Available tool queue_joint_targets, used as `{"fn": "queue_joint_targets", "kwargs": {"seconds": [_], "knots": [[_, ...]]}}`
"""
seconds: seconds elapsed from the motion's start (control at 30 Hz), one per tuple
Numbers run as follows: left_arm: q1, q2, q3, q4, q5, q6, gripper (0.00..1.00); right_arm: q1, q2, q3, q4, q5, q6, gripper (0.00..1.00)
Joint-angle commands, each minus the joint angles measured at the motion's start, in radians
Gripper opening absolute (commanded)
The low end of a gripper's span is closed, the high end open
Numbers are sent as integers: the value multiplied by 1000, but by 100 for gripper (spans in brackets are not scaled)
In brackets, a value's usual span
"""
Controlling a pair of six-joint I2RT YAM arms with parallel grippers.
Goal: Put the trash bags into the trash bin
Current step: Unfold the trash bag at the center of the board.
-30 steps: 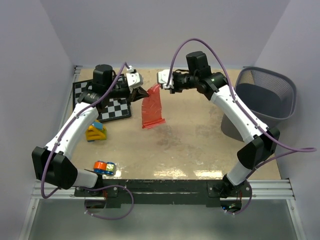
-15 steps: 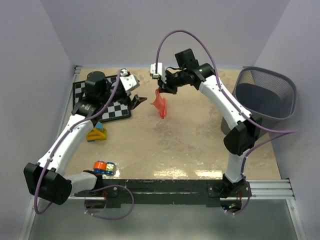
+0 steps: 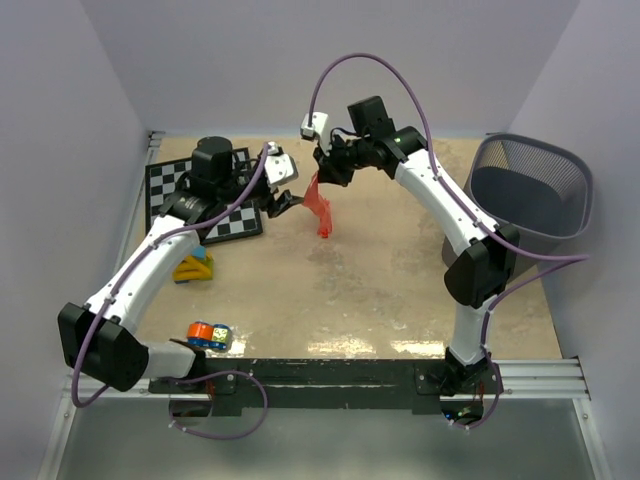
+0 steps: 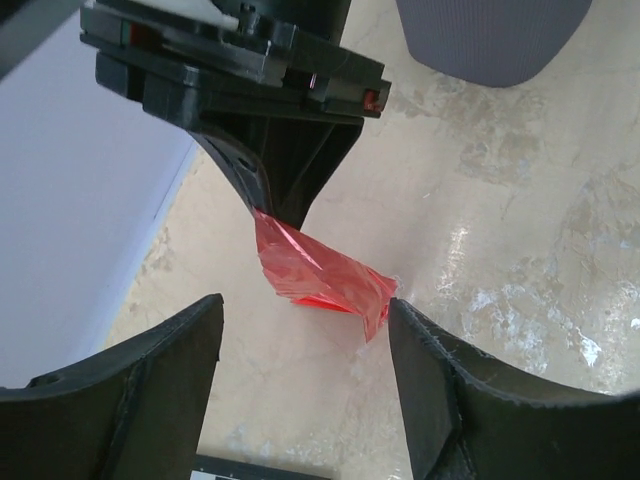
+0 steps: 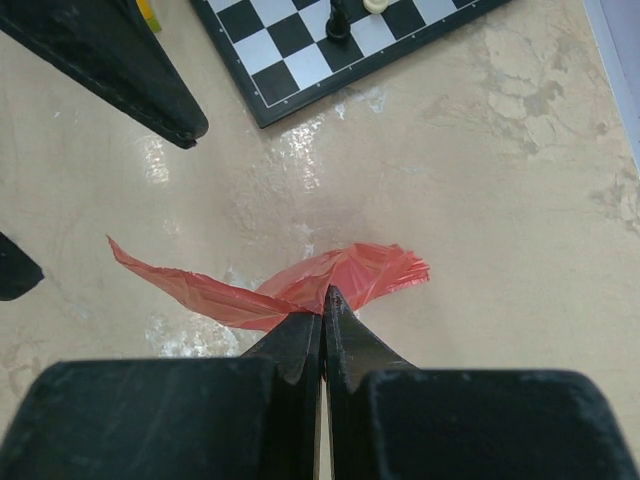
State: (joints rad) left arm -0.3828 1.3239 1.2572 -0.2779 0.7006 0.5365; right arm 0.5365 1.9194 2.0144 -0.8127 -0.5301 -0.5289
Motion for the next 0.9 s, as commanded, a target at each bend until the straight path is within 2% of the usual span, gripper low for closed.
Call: {"fn": "queue_joint_targets", "kwargs": {"seconds": [0.0,0.13,0.4,0.53,0.73,0.8,0.83,0.87], "knots": [[-4,1,-33,144,-21,-87,67,3,-59,35,38,19,50,0],[-4,53,-24,166,-23,-161,54,3,-62,32,40,13,53,0],[-2,110,7,112,33,-164,50,3,-65,20,50,22,61,0],[-4,123,10,121,45,-167,42,3,-65,14,52,22,63,0],[-4,146,21,109,66,-168,21,2,-71,1,50,25,63,0],[-4,144,19,95,45,-150,10,0,-76,-8,40,13,47,0],[-4,143,21,86,21,-130,1,2,-79,-11,26,-5,28,0],[-5,138,21,88,-18,-112,0,0,-83,-16,11,-25,-5,0]]}}
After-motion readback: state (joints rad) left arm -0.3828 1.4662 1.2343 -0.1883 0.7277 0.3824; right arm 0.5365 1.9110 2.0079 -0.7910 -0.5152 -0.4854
